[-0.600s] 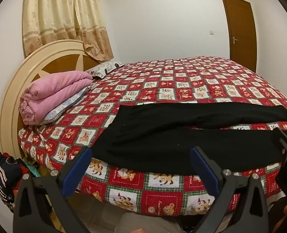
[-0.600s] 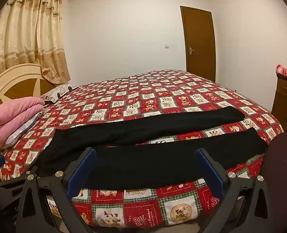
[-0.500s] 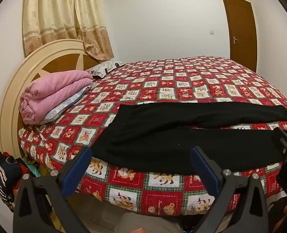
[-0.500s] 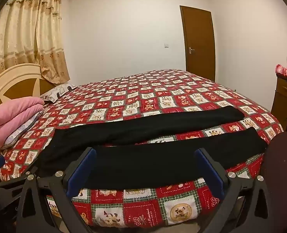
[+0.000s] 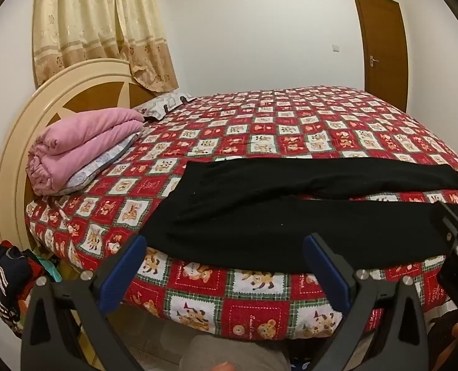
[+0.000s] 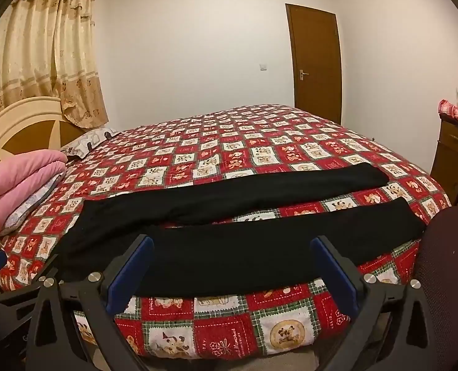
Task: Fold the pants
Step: 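Move both grippers toward the black pants lying on the bed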
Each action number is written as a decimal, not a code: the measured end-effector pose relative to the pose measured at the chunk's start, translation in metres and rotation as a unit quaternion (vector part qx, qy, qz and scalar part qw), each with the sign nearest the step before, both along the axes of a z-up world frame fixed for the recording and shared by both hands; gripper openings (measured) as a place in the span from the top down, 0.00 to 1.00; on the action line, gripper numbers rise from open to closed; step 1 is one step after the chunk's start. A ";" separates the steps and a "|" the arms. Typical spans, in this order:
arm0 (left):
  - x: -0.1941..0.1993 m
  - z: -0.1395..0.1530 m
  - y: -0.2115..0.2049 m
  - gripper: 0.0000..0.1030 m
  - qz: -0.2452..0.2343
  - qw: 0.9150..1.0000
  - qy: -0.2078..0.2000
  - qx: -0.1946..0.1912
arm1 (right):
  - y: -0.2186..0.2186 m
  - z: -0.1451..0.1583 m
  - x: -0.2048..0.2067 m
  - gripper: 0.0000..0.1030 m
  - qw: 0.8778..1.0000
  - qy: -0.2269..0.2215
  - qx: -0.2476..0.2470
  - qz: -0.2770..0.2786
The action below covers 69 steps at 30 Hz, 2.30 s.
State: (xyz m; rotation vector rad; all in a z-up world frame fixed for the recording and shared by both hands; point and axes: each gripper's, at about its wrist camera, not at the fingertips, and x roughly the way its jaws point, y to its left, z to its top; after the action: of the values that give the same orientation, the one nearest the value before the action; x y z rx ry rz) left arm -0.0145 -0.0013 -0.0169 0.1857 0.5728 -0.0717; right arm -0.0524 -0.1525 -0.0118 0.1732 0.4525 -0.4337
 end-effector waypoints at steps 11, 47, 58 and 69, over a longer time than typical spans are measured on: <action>0.014 0.006 0.000 0.00 -0.011 1.000 0.011 -0.018 | 0.001 -0.002 0.001 0.01 1.000 0.001 0.001 0.001; 0.014 -0.002 -0.002 0.00 -0.015 1.000 0.017 -0.005 | 0.003 -0.007 0.003 0.01 1.000 0.008 0.008 0.000; 0.019 -0.007 -0.008 0.00 -0.019 0.999 0.029 0.000 | -0.003 -0.010 0.008 0.01 1.000 0.015 0.016 -0.002; 0.033 -0.024 -0.015 0.00 -0.029 0.998 0.061 0.011 | -0.010 -0.025 0.019 0.01 0.999 0.039 0.023 -0.002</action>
State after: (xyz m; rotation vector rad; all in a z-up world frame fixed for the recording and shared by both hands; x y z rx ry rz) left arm 0.0184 -0.0161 -0.0407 0.2196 0.6907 -0.1338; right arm -0.0335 -0.1627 -0.0369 0.2017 0.5398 -0.4345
